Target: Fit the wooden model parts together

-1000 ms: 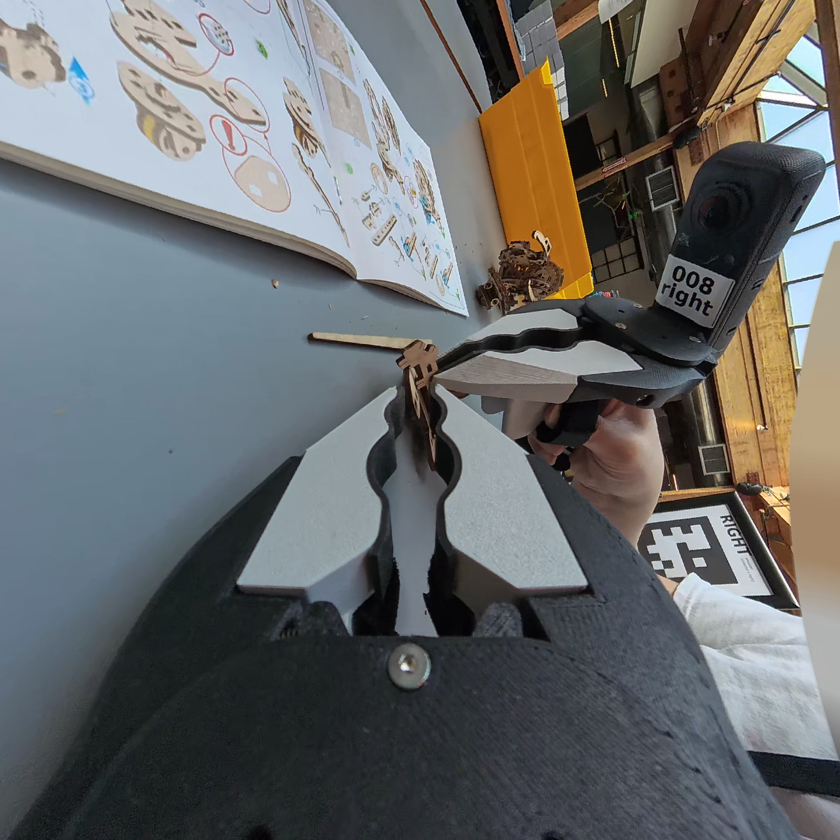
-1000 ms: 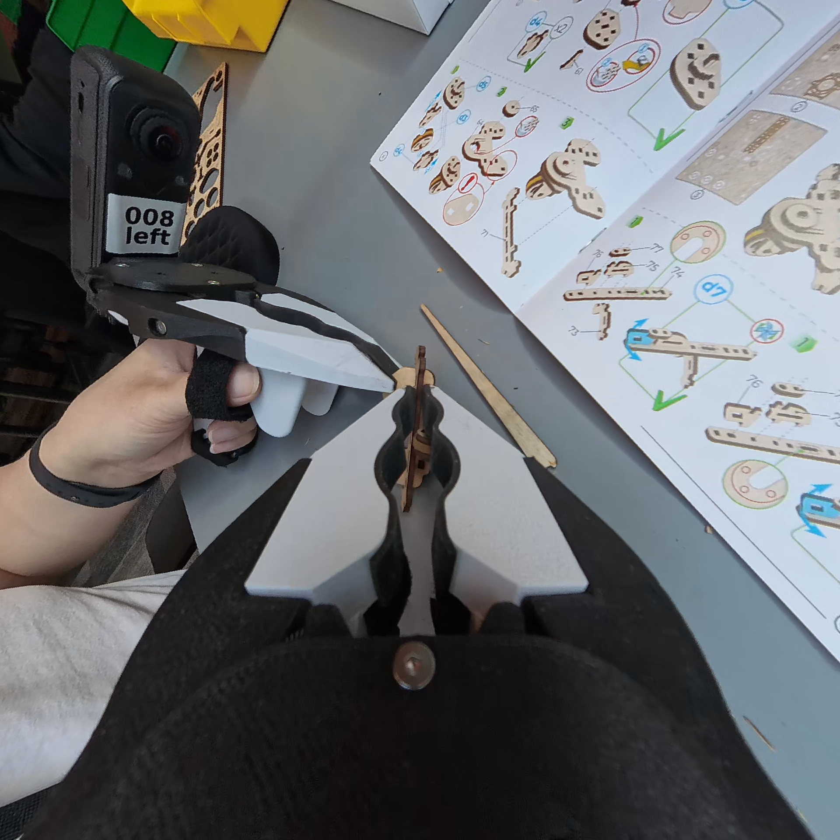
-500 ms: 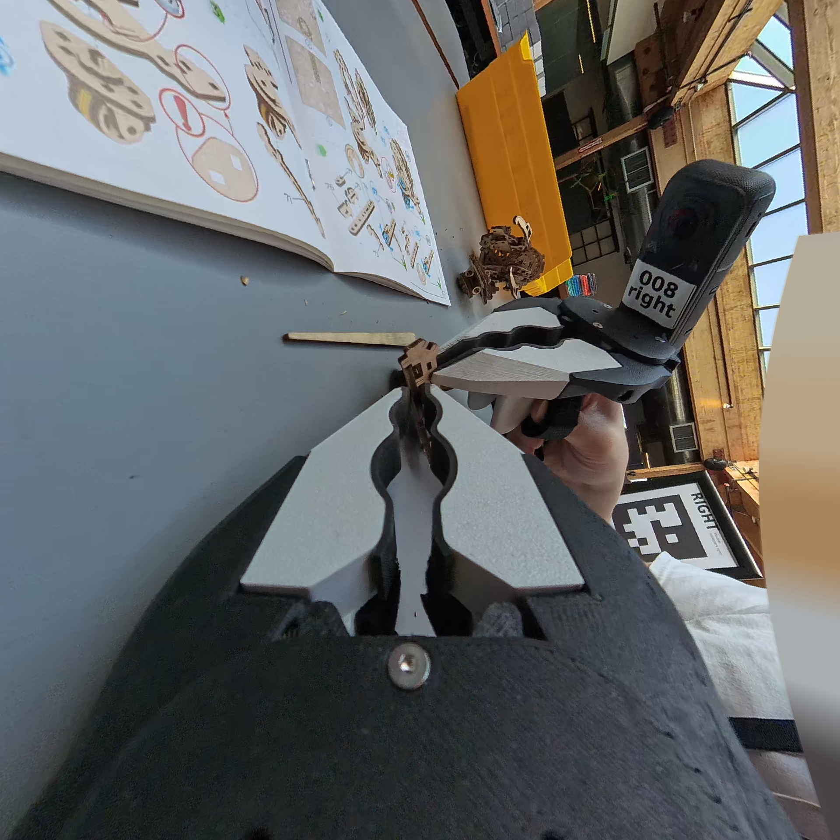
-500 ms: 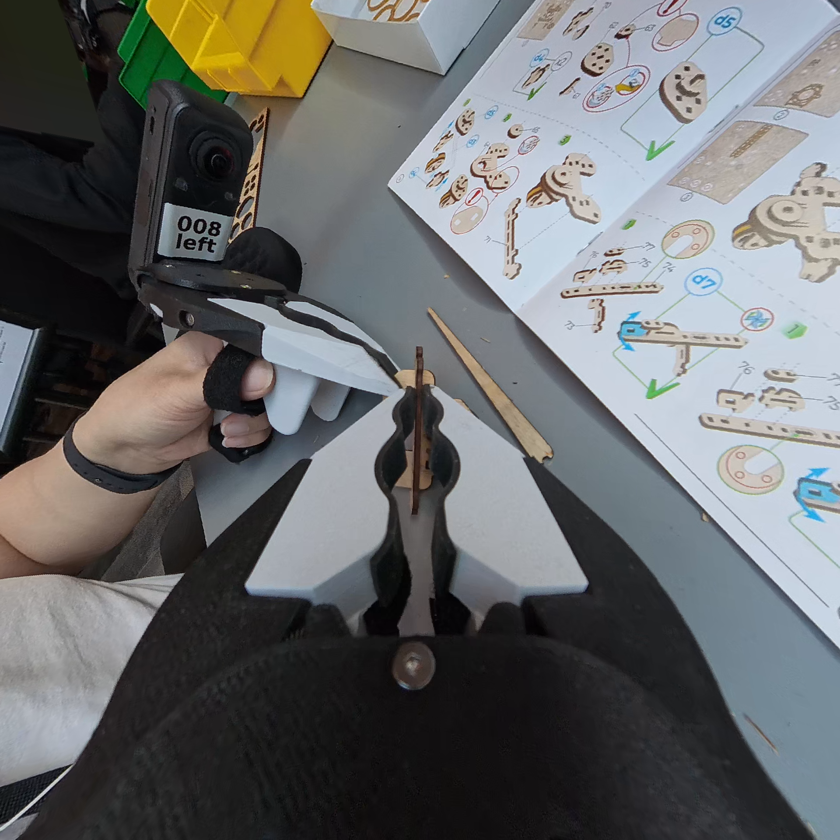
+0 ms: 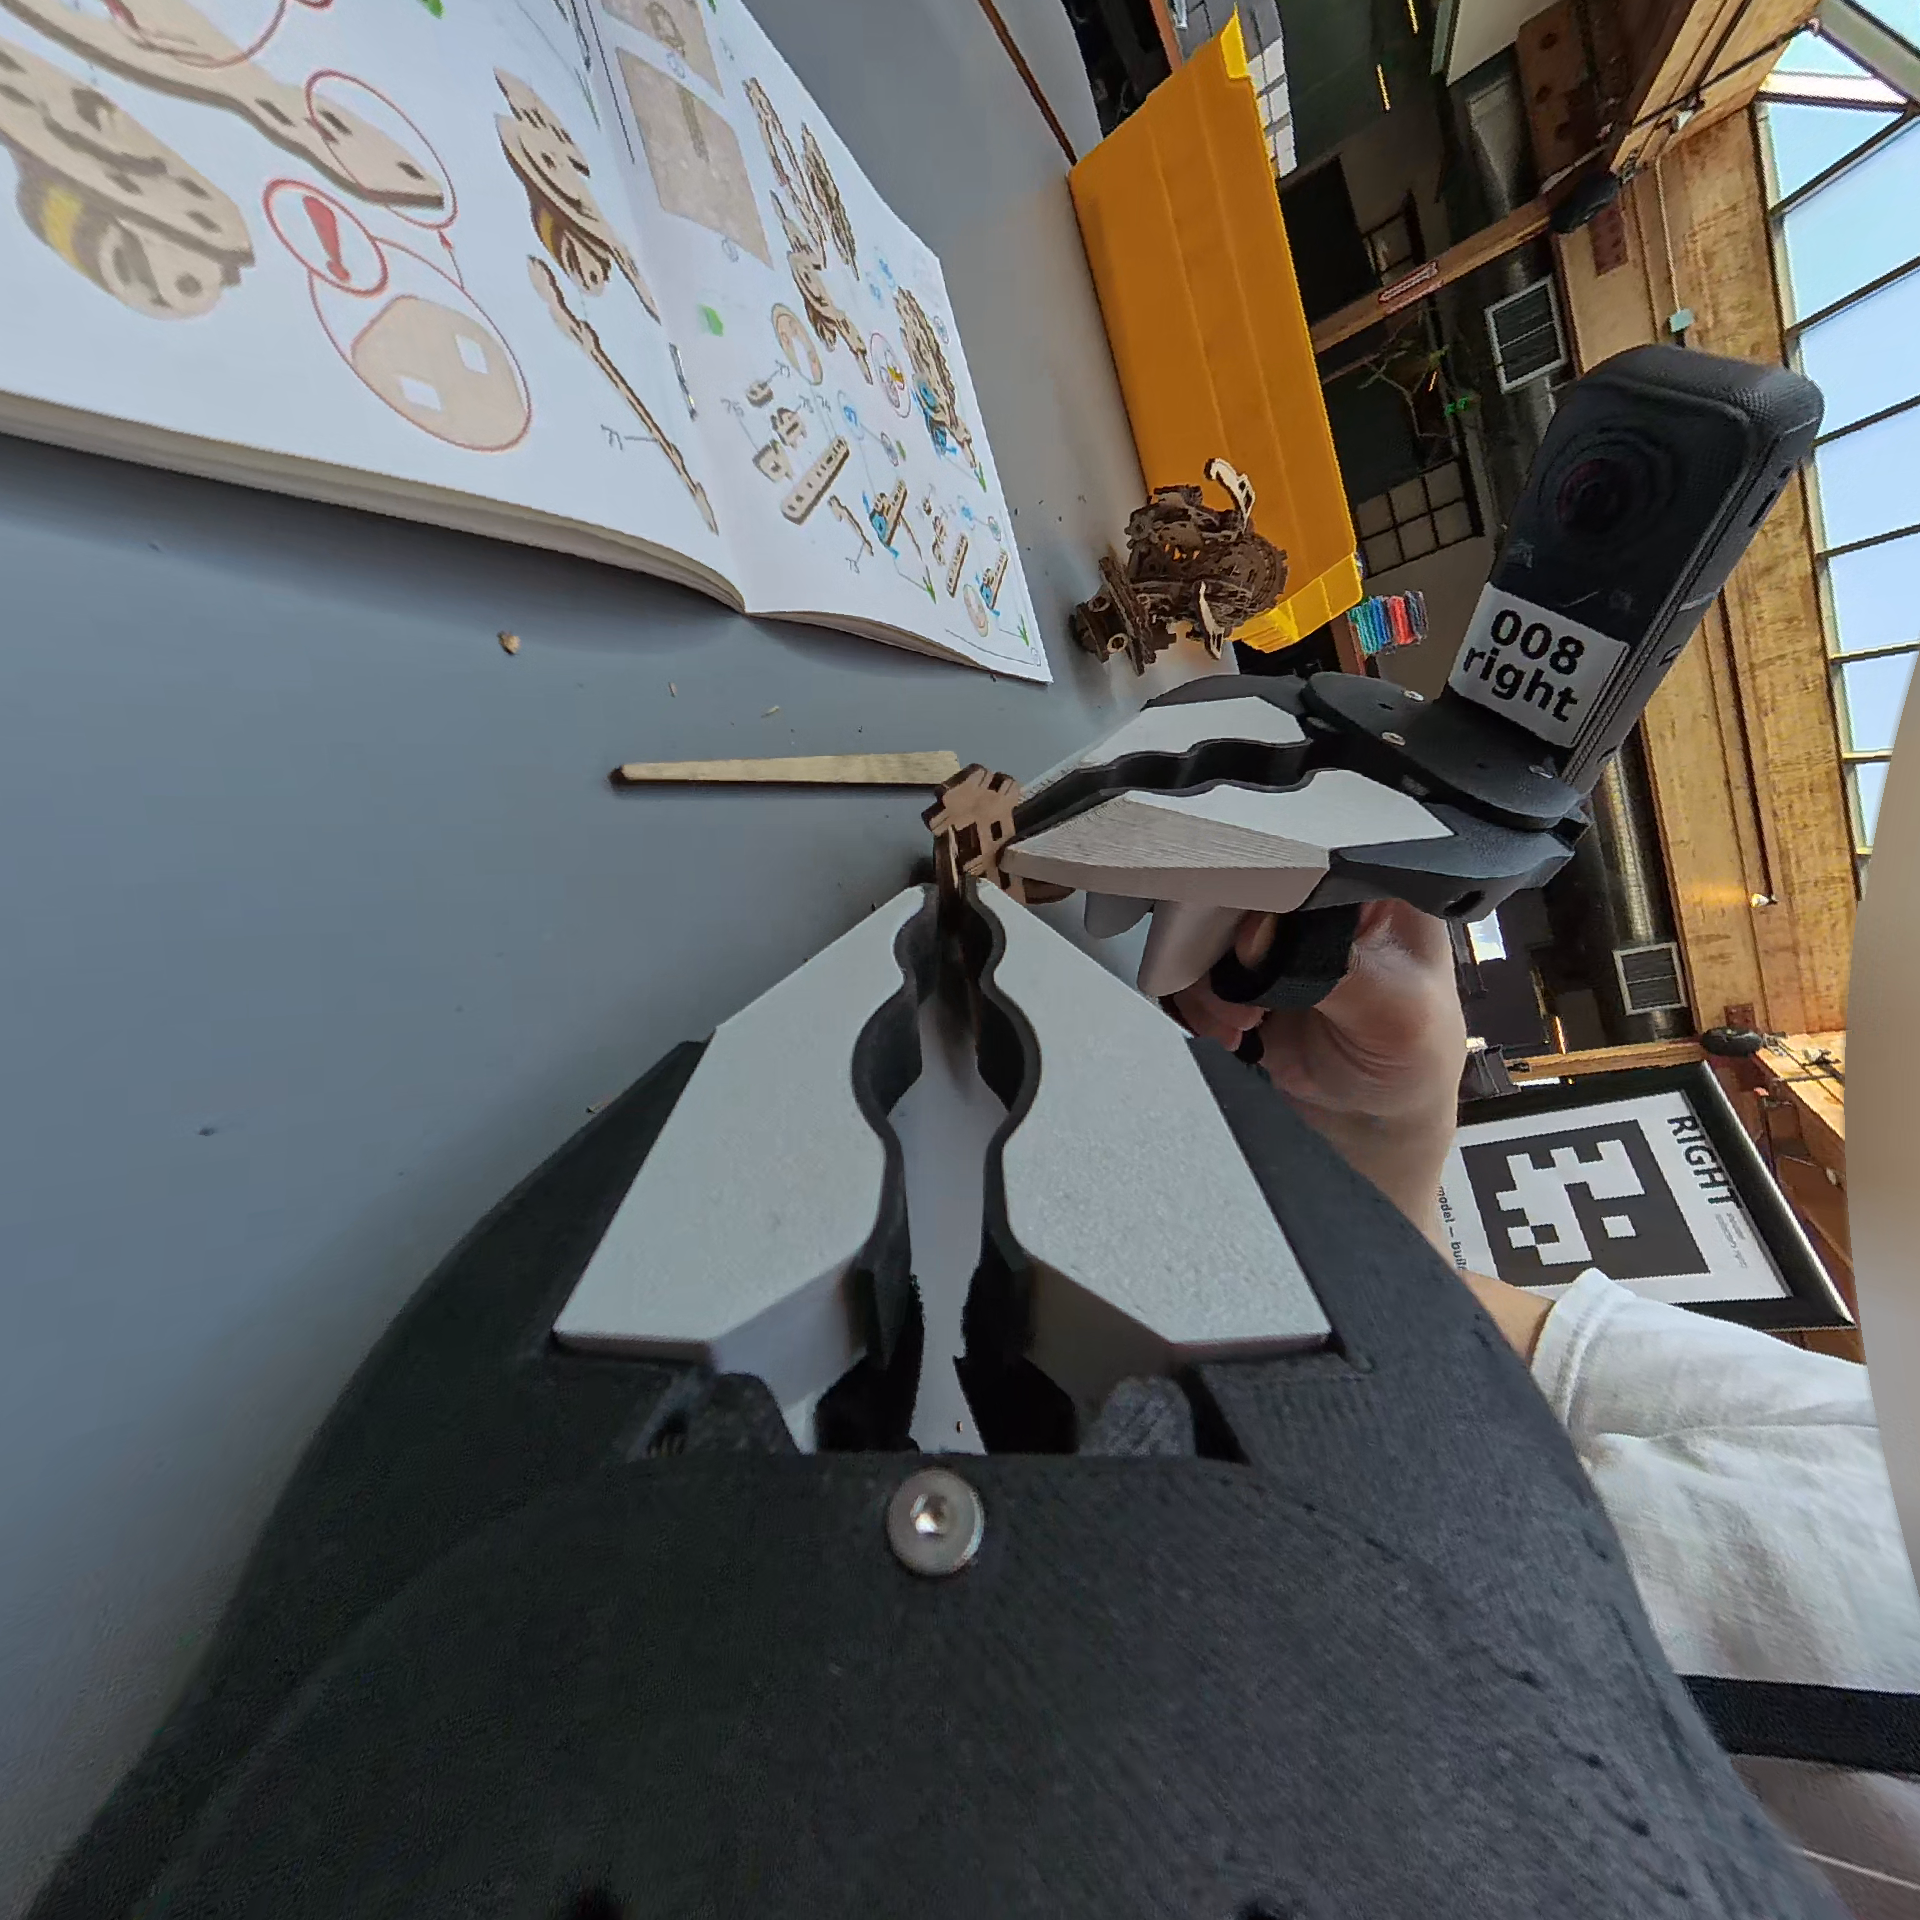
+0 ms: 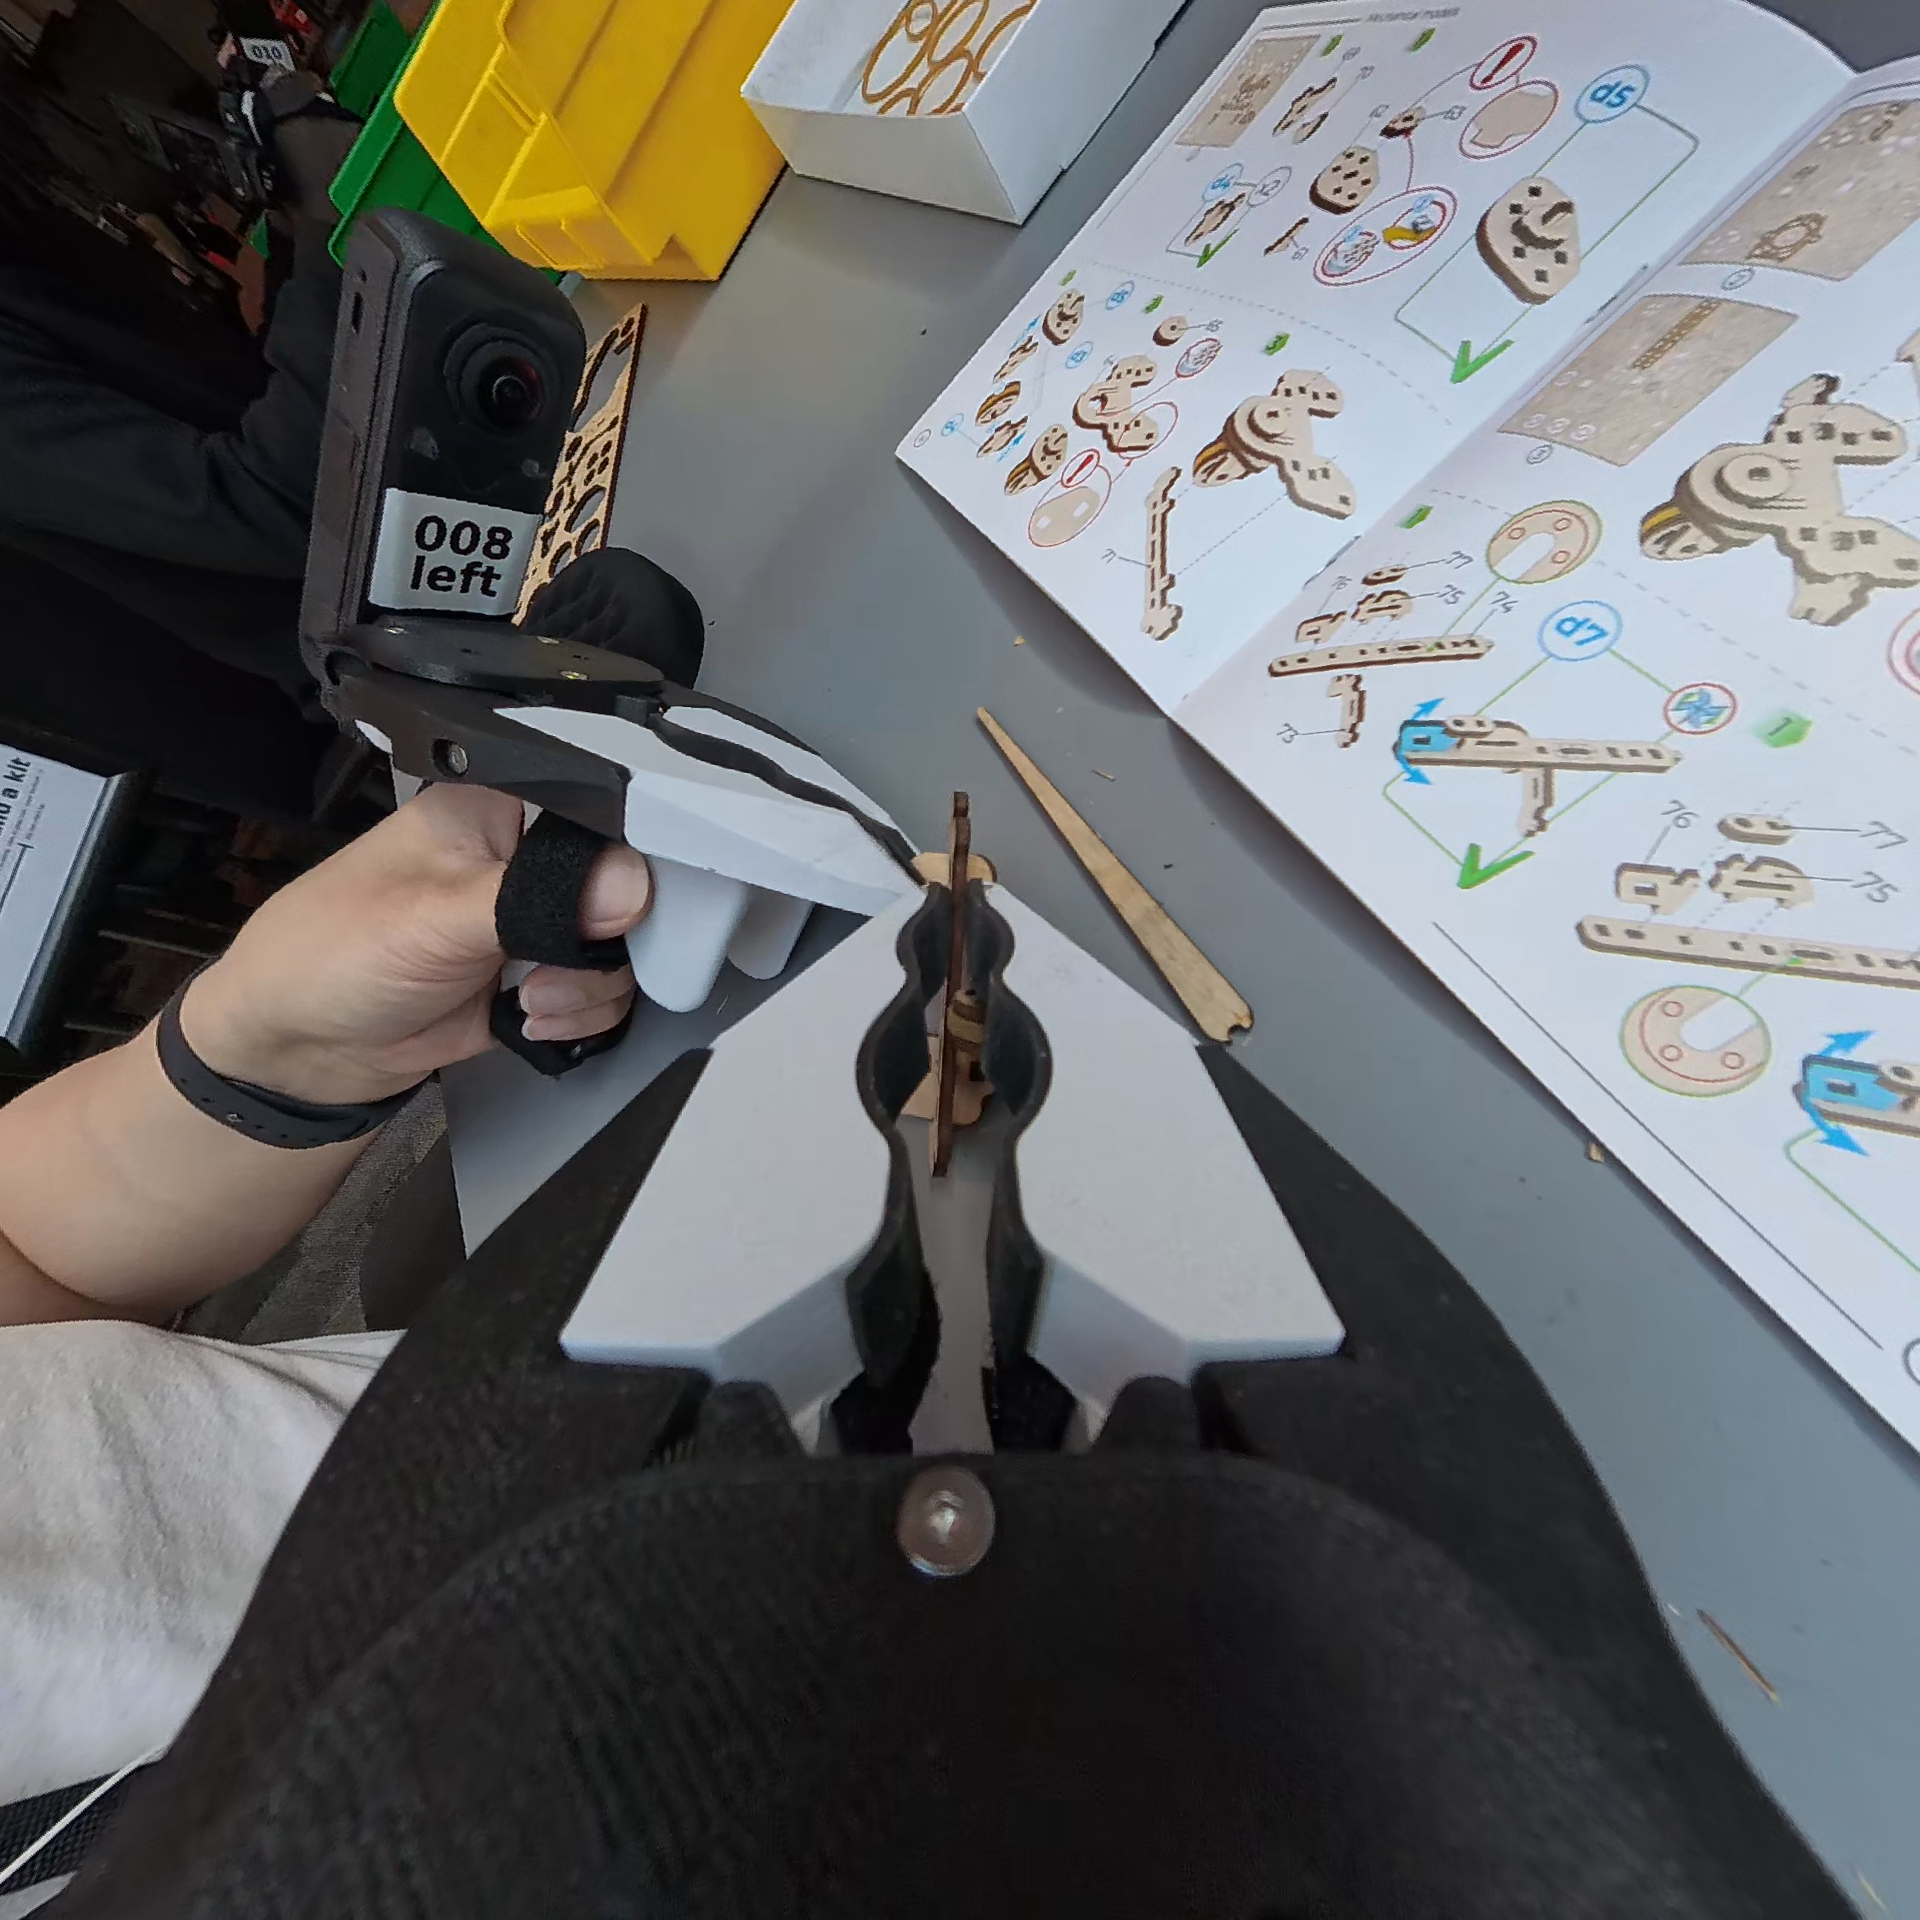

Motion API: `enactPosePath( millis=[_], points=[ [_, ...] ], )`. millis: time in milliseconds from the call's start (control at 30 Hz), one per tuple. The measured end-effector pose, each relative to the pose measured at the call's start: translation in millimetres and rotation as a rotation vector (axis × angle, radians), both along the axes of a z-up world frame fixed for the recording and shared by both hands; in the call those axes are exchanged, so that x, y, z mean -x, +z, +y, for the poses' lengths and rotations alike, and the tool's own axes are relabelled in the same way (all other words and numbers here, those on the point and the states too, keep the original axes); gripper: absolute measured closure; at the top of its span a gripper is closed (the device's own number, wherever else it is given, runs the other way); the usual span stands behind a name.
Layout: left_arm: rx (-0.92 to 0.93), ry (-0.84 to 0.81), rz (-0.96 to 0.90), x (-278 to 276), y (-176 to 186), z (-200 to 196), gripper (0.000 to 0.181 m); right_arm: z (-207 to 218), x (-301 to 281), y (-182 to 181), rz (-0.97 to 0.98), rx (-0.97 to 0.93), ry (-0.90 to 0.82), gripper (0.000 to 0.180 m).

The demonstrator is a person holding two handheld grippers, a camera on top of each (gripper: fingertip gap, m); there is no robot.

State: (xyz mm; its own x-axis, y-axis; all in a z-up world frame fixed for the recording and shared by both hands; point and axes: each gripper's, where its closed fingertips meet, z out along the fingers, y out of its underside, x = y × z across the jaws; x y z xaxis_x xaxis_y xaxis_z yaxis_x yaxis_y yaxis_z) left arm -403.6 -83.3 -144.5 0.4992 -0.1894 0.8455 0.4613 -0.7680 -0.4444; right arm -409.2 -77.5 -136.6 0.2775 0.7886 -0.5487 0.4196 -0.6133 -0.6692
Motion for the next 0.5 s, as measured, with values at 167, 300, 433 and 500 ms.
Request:
enactPosePath(
  millis=[167,300,433,500],
  points=[
    [-0.005,-0.002,0.018,-0.7,-0.8,-0.9,0.180,-0.3,-1.3,-1.9,-0.057,-0.041,0.003,0.178],
    [-0.010,0.000,0.015,-0.5,-0.1,-0.9,0.180,-1.7,-1.6,-1.7,-0.061,-0.010,-0.001,0.178],
    [-0.017,0.000,0.032,-0.6,-0.6,-1.2,0.180,-1.6,-2.4,-4.0,-0.097,-0.006,-0.006,0.178],
    [-0.030,-0.002,0.035,-0.6,0.8,-1.9,0.179,-1.8,-2.0,-3.1,-0.105,-0.020,-0.009,0.178]
  ],
)
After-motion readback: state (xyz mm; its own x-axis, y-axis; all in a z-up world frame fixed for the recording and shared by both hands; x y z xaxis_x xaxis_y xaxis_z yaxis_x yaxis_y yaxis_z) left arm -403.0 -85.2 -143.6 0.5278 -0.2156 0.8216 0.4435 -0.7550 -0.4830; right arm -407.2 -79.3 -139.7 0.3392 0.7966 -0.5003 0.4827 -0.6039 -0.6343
